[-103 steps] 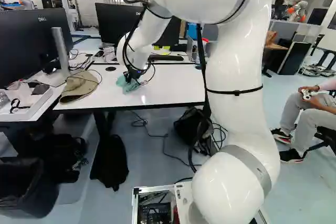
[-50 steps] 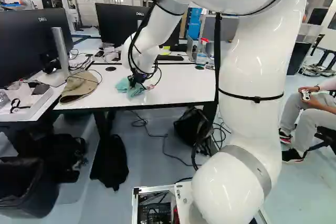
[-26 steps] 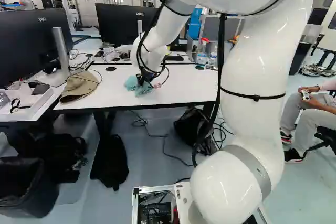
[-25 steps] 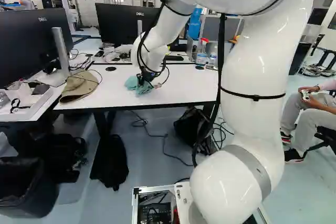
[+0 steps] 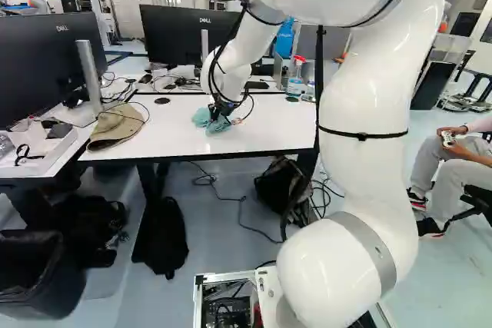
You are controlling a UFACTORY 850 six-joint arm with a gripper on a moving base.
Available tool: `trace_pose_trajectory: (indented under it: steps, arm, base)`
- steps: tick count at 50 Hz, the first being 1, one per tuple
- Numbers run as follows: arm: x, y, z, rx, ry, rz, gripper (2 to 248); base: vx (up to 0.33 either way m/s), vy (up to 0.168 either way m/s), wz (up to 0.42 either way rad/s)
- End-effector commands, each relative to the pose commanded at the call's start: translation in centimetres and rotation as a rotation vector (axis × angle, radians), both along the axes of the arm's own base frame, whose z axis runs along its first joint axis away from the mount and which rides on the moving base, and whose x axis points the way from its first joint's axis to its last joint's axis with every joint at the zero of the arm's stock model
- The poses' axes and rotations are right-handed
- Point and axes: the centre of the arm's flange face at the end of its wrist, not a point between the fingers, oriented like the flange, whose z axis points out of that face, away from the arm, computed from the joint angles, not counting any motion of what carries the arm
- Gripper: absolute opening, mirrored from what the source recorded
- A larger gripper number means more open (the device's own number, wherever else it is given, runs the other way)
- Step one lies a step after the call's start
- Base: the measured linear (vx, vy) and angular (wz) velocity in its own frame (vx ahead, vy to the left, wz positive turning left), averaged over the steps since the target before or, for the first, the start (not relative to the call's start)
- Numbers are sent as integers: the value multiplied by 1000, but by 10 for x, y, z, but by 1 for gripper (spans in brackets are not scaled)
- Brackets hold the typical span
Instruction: Clean the table with the green towel
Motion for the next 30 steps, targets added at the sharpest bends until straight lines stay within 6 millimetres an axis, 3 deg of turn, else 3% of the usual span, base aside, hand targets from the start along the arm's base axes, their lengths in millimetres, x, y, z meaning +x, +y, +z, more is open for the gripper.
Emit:
trace_pose_trajectory:
  steps: [12, 30]
  arm:
    - [21, 6, -1, 4, -13, -1, 51]
    - [33, 34, -3, 8, -26, 38, 51]
  base:
    - [0, 0, 0]
    - [0, 0, 0]
